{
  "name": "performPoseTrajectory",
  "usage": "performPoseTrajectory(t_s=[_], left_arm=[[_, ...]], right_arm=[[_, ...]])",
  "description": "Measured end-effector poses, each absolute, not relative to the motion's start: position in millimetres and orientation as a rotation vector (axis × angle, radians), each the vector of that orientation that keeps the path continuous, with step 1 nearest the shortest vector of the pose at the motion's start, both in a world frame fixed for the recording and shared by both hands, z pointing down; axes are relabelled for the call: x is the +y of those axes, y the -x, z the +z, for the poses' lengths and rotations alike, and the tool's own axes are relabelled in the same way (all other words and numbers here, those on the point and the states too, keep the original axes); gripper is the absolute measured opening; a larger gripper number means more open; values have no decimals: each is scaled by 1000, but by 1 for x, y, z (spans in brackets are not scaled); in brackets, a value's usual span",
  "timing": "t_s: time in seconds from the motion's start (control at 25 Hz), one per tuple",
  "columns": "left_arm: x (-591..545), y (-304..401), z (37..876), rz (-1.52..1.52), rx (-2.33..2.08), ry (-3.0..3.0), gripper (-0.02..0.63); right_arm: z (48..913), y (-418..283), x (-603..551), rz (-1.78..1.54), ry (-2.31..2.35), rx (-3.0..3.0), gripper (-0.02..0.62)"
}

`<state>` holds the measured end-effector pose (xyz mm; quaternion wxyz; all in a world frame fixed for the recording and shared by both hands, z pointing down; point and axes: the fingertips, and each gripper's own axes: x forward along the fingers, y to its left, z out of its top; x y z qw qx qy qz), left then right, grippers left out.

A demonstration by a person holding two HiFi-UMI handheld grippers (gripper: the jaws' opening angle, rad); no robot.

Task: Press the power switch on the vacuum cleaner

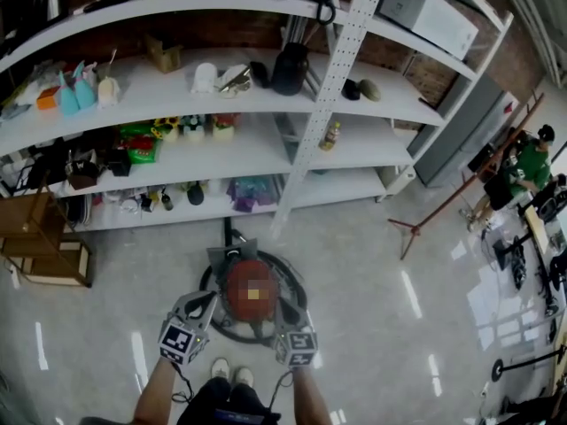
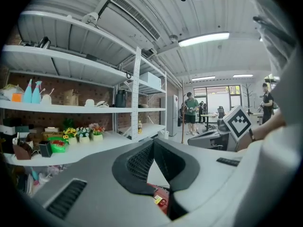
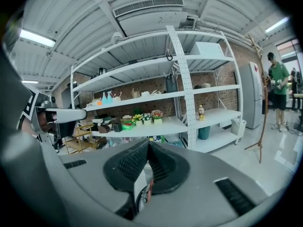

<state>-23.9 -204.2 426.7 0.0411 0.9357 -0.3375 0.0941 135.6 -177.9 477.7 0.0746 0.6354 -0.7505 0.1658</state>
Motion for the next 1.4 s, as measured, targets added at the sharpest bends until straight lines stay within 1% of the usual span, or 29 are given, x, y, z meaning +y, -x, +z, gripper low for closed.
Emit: performPoseTrajectory(t_s=[0.52,0.92,1.4], left_arm=[[-179,6,372,253,-999,-2927,8],[-174,5,331,212,-1019,-2992,8],[-168,7,302,139,-1020,-2997,8]], right_arm=[[415,-138,-144,374,-1919,-2287,2],[360,-147,-131,272,-1986,-2308,2],[322,-140,-118,226,-1999,-2346,2]])
